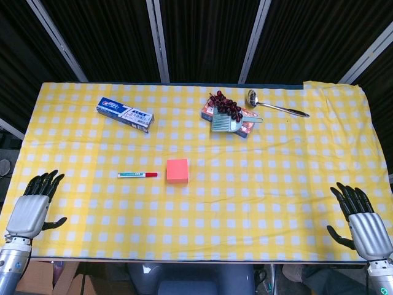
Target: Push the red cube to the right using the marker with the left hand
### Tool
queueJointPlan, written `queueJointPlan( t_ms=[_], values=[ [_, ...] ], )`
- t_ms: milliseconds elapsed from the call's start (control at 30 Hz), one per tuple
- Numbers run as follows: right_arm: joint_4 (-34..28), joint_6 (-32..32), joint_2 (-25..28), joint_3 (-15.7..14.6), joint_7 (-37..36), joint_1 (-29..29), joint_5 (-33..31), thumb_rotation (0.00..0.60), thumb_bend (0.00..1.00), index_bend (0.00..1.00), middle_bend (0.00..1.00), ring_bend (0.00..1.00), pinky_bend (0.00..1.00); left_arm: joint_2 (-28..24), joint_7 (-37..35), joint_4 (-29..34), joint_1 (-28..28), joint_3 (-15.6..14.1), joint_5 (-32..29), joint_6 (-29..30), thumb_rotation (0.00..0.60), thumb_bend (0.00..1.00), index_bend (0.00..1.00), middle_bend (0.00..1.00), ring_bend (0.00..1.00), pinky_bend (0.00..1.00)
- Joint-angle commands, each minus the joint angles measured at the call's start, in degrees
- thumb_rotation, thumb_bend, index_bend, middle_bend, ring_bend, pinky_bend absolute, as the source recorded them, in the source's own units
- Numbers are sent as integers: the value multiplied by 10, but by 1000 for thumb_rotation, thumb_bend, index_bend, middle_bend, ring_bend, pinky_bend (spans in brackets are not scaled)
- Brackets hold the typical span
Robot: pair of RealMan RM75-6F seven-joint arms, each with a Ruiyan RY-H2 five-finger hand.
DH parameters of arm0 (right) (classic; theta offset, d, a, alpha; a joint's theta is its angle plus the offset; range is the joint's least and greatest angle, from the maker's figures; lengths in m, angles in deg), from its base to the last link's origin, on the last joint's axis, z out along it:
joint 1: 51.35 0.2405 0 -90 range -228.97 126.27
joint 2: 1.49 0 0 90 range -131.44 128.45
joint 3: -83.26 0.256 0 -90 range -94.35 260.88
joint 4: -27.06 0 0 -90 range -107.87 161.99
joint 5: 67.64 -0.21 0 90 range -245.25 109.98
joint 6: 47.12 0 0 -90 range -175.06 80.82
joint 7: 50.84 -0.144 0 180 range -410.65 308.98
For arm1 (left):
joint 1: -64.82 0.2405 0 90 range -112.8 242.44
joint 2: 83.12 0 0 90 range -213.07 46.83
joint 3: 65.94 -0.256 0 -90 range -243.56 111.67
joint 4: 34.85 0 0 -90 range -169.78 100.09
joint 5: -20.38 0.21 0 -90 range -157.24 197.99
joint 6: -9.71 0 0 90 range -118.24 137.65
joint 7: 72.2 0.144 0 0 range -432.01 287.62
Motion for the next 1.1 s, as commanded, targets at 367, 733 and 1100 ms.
queueJointPlan(
  t_ms=[367, 733, 1100],
  values=[
    [0, 1, 1, 0, 0, -1, 1, 600, 342, 0, 0, 0, 45, 0, 0, -1, -2, -1, 0, -4, 600, 35, 0, 0, 0, 0],
    [-1, -1, 1, -1, -4, 1, 2, 600, 342, 0, 0, 0, 45, 52, 64, -37, -95, 66, -87, -106, 600, 102, 158, 0, 0, 15],
    [-1, -2, 4, 0, -19, 1, -1, 600, 342, 0, 0, 0, 45, 157, 161, -97, -202, 119, -225, -193, 600, 241, 370, 0, 0, 16]
  ],
)
